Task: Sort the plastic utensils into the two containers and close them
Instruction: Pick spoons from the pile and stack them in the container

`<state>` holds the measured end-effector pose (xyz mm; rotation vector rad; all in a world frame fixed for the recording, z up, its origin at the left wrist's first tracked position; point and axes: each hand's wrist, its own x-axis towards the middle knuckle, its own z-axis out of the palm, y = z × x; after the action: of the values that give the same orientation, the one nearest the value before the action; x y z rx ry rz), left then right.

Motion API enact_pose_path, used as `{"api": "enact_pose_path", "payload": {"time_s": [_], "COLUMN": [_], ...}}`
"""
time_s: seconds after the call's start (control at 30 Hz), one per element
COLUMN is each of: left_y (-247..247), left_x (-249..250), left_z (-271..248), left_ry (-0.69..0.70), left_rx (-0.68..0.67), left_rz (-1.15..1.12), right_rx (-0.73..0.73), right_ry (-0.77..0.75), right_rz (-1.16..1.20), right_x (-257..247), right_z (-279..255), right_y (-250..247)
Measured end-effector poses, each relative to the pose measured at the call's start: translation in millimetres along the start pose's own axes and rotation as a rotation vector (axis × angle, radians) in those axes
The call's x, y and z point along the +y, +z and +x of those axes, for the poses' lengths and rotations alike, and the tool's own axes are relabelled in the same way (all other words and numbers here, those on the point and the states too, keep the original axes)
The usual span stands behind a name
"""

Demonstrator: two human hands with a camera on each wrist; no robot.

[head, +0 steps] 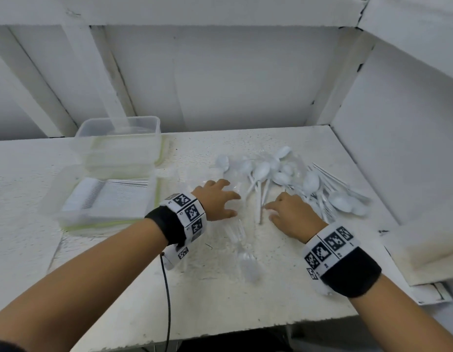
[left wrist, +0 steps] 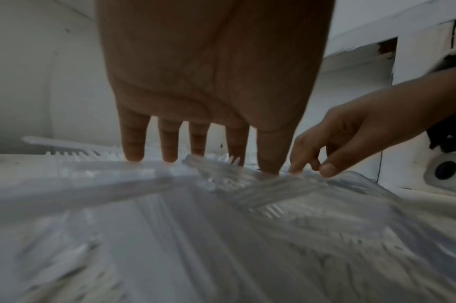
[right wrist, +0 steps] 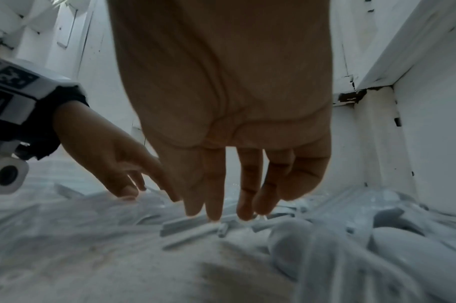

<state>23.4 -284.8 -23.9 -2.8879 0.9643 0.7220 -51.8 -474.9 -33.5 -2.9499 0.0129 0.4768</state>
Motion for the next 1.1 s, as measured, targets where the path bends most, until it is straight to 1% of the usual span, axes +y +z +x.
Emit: {"api": "enact_pose_path", "payload": {"time_s": [0.07, 0.1, 0.17, 0.23, 0.3, 0.37, 0.43, 0.57, 0.67, 0.77, 0.83, 0.9, 1.03, 1.1], "left_y": [3.7, 4.4, 4.5, 3.8, 2.7, 1.4, -2.0, -13.8, -21.4, -24.4, -25.0, -23.7, -16.5, -14.4], "left_x": [-0.2, -0.9, -3.3, -6.5, -8.8, -8.1, -4.7, 8.3, 20.4, 32.6, 40.9, 46.6, 46.5, 44.6], "left_z": [-0.6, -1.5, -4.4, -7.0, -9.7, -11.9, -13.3, -11.4, -1.1, 18.1, 28.3, 32.3, 37.9, 39.6], "left_ry": [-0.015, -0.027, -0.054, -0.07, -0.081, -0.087, -0.101, -0.141, -0.083, -0.002, -0.013, -0.043, -0.058, -0.042], "left_rx": [0.017, 0.033, 0.052, 0.051, 0.056, 0.061, 0.074, 0.137, 0.195, 0.143, 0.081, 0.046, 0.06, 0.087], "left_rz": [0.045, 0.041, 0.025, 0.025, 0.018, 0.008, 0.017, 0.062, 0.009, -0.073, -0.052, -0.033, -0.072, -0.151], "right_rx": [-0.079, -0.09, -0.044, 0.045, 0.082, 0.053, 0.021, 0.013, 0.002, -0.012, -0.004, -0.003, -0.074, -0.08], "right_ry": [0.0, -0.003, -0.009, -0.009, 0.029, 0.082, 0.101, 0.141, 0.184, 0.19, 0.2, 0.249, 0.405, 0.414], "right_rz": [-0.073, -0.091, -0.083, -0.02, 0.061, 0.108, 0.098, 0.128, 0.253, 0.396, 0.512, 0.655, 0.872, 0.937], "right_x": [3.0, 3.2, 1.8, -1.9, -8.4, -16.5, -23.8, -26.0, -22.1, -18.5, -16.0, -12.8, -7.3, -5.5], "right_z": [-1.4, -2.0, -0.7, 4.6, 13.5, 23.6, 31.8, 35.3, 30.3, 21.0, 13.3, 5.9, -3.2, -6.3], "right_y": [1.9, 2.4, 2.2, 0.5, -2.1, -4.5, -7.0, -11.1, -13.2, -18.3, -23.4, -28.3, -33.3, -34.3]}}
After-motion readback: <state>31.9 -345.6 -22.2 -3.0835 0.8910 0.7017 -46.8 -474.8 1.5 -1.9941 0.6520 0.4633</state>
